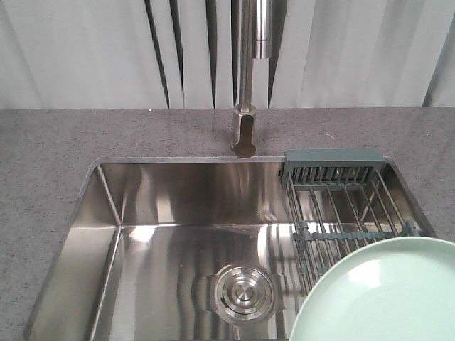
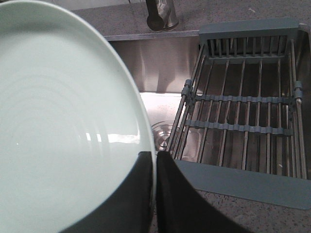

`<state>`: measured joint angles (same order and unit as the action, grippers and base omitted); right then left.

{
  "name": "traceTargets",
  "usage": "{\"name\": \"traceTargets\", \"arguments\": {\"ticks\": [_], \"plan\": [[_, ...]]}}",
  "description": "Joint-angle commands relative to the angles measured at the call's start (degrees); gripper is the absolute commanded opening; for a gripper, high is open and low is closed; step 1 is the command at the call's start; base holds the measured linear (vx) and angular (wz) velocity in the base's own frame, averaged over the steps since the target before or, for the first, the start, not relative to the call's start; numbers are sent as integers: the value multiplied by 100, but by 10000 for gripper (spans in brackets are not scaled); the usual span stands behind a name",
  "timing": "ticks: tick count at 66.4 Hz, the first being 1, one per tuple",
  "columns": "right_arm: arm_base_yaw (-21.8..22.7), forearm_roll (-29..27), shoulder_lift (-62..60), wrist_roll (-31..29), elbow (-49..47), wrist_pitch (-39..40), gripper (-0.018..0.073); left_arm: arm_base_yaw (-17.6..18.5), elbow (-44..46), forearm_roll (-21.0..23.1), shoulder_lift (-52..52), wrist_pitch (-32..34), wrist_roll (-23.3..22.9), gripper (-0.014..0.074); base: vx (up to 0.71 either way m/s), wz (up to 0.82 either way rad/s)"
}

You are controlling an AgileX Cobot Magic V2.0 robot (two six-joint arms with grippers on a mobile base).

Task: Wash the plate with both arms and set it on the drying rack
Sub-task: 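Raise the left gripper toward the faucet handle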

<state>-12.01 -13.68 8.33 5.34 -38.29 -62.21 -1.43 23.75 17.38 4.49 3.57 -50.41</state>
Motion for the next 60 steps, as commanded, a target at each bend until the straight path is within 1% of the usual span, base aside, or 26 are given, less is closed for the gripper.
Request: {"name": "traceTargets", "arguments": {"ticks": [1,4,11,18,21,25,29,32,38,43,49,58,60], "plan": [[25,-53,96,-3,-129,425,-1,125,688,-731,682,-78,-69,-6,0,0],[25,-53,96,-3,-129,425,-1,202,869,-834,1024,-148,-69,-6,0,0],[25,-53,96,-3,-129,425,-1,544,1168,-970,1752,-155,-56,-6,0,0],[25,-53,96,-3,-129,425,-1,1068,1275,-1072,2473,78,-56,-6,0,0],[25,-53,96,-3,-129,425,-1,1395,1275,-1163,2800,352,-56,-6,0,0],[25,-53,96,-3,-129,425,-1,1670,1275,-1513,3200,753,-64,-6,0,0],[25,-53,96,-3,-129,425,-1,1942,1275,-1738,3650,1189,-92,-6,0,0],[25,-53,96,-3,-129,425,-1,2136,1275,-1830,3998,1567,-158,-6,0,0],[25,-53,96,-3,-129,425,-1,2382,1296,-2038,4624,2196,-286,-6,0,0],[25,-53,96,-3,-129,425,-1,2477,1434,-2359,5233,2459,-555,-6,0,0],[25,-53,96,-3,-129,425,-1,2519,1759,-3029,5838,2575,-1000,-6,0,0],[25,-53,96,-3,-129,425,-1,2518,2470,-4340,6673,2621,-1883,4,0,0],[25,-53,96,-3,-129,425,-1,2518,2616,-4570,6826,2621,-2085,10,0,0]]}}
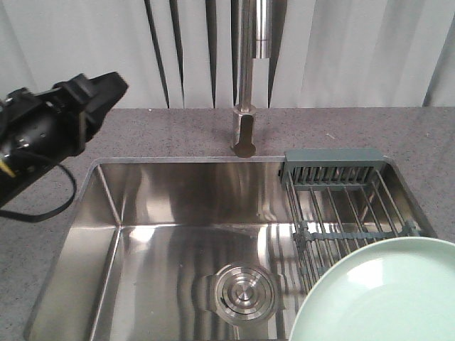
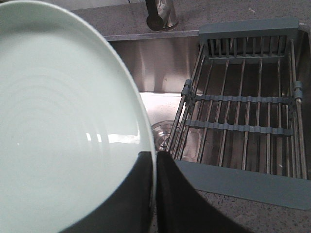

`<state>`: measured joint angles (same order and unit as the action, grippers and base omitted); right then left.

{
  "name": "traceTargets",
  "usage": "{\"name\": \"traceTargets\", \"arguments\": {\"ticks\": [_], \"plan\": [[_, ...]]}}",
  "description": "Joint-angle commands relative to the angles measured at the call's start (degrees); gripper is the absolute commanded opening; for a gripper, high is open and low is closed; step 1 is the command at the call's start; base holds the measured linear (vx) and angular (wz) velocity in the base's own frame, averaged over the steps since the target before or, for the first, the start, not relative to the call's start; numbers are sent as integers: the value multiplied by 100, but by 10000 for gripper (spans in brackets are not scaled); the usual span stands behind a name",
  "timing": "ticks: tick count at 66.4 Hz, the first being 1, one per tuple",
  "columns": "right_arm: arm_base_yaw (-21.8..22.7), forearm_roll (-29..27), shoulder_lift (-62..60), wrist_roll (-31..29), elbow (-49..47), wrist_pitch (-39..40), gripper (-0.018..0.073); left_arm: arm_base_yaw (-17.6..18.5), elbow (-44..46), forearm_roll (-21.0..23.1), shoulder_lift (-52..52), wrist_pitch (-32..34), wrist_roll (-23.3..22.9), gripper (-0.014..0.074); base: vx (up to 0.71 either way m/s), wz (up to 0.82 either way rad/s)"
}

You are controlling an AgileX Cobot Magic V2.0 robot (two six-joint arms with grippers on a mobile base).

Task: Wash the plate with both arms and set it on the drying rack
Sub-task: 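Raise the left gripper toward the faucet handle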

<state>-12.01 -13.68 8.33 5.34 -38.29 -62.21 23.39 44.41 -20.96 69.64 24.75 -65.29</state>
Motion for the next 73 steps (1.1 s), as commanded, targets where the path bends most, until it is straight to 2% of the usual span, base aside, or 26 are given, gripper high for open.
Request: {"name": "traceTargets", "arguments": {"ticks": [1,13,30,37,60,73], "plan": [[25,-53,96,-3,-129,425,-1,36,658,-896,387,509,-671,13,0,0],[25,-53,96,-3,-129,425,-1,31,1502,-1990,1369,572,-1461,90,0,0],[25,-53,96,-3,-129,425,-1,31,2894,-3474,2636,745,-2882,386,0,0],[25,-53,96,-3,-129,425,-1,31,3422,-3905,3044,726,-3237,465,0,0],[25,-53,96,-3,-129,425,-1,27,4592,-4460,4084,329,-3487,486,0,0],[25,-53,96,-3,-129,425,-1,27,4926,-4466,4434,270,-3524,486,0,0]]}}
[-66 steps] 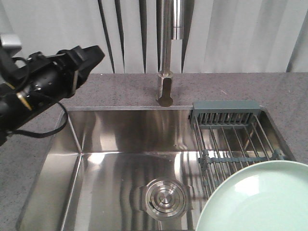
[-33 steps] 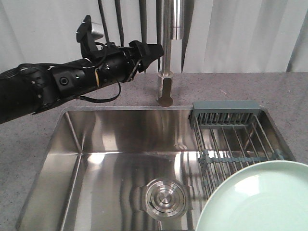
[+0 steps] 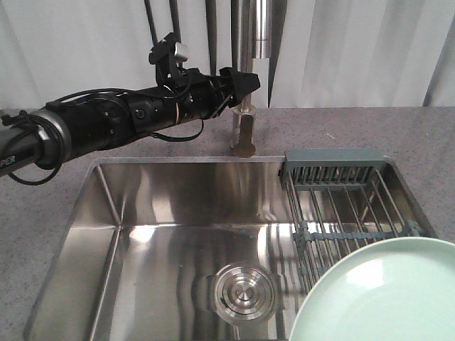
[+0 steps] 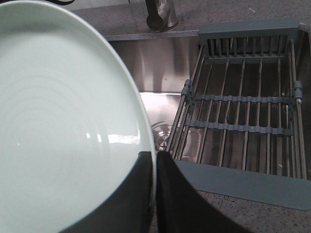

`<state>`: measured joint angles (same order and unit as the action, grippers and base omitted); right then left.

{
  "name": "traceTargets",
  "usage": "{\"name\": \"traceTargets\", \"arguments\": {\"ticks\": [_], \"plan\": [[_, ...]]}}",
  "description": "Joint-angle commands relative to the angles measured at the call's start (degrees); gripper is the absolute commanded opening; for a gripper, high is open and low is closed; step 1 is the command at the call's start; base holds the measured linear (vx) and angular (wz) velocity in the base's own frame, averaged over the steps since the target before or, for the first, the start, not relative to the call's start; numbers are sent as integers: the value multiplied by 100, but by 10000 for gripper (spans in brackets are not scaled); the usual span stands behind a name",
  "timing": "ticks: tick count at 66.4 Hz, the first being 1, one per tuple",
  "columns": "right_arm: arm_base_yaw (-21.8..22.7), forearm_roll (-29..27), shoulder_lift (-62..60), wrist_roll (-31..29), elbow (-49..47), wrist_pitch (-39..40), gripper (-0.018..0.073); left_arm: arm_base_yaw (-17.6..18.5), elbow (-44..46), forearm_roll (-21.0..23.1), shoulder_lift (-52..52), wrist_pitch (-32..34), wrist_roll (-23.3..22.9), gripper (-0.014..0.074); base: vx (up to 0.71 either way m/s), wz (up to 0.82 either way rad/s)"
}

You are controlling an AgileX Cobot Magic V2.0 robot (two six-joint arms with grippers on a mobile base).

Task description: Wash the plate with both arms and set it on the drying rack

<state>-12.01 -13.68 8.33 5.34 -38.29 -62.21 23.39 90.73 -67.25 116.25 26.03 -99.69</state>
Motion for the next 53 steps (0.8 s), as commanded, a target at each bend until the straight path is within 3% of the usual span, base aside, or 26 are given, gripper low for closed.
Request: {"name": "traceTargets", "arguments": {"ticks": [1,16,26,53], "plan": [[25,-53,96,-3,-129,425,-1,27,325,162,-207,134,-83,486,0,0],[25,-53,96,-3,-129,425,-1,27,442,178,92,93,-94,486,0,0],[25,-53,96,-3,-129,425,-1,27,442,178,232,348,-383,486,0,0],[25,-53,96,-3,-129,425,-1,27,442,168,395,998,-591,485,0,0]]}}
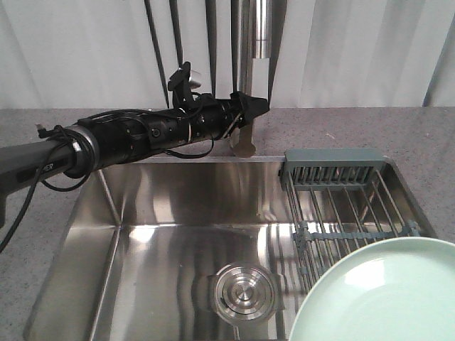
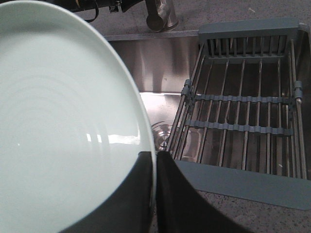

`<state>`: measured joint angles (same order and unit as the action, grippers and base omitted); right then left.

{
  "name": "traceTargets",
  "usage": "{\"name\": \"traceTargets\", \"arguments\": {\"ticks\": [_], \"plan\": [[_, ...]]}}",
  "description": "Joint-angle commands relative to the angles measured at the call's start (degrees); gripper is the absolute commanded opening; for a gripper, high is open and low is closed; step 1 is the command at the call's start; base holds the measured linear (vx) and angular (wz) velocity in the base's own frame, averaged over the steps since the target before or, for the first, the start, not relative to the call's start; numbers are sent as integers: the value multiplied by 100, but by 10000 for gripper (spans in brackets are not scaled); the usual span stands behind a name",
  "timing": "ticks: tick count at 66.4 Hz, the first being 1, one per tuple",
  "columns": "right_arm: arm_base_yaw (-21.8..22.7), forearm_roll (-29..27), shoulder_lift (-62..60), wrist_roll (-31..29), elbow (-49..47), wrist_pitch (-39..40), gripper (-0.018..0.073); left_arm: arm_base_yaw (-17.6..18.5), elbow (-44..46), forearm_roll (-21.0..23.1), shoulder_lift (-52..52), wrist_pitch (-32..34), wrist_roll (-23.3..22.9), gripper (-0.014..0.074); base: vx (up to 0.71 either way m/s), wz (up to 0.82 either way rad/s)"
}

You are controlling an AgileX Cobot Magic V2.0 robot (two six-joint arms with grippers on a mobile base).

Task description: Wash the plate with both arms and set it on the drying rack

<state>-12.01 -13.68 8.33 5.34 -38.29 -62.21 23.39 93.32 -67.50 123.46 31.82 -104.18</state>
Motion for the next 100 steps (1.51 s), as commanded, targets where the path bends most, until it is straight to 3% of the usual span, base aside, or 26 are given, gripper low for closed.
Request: {"name": "traceTargets", "arguments": {"ticks": [1,13,39,55,68,77,87,94,100], "plan": [[25,-53,96,-3,-129,425,-1,27,183,184,-320,445,-143,485,0,0],[25,-53,96,-3,-129,425,-1,32,183,-209,-294,667,-304,485,0,0],[25,-53,96,-3,-129,425,-1,32,183,-1588,-294,1199,-1248,485,0,0],[25,-53,96,-3,-129,425,-1,25,183,-1699,-306,1219,-1288,455,0,0],[25,-53,96,-3,-129,425,-1,-151,183,-1709,-458,1187,-1288,342,0,0],[25,-53,96,-3,-129,425,-1,-437,183,-1820,-635,1369,-1443,192,0,0],[25,-53,96,-3,-129,425,-1,-732,183,-2804,-856,1717,-1834,-5,0,0],[25,-53,96,-3,-129,425,-1,-888,178,-3381,-1008,2198,-1834,-8,0,0],[25,-53,96,-3,-129,425,-1,-1014,83,-3411,-1203,2501,-1834,-8,0,0]]}}
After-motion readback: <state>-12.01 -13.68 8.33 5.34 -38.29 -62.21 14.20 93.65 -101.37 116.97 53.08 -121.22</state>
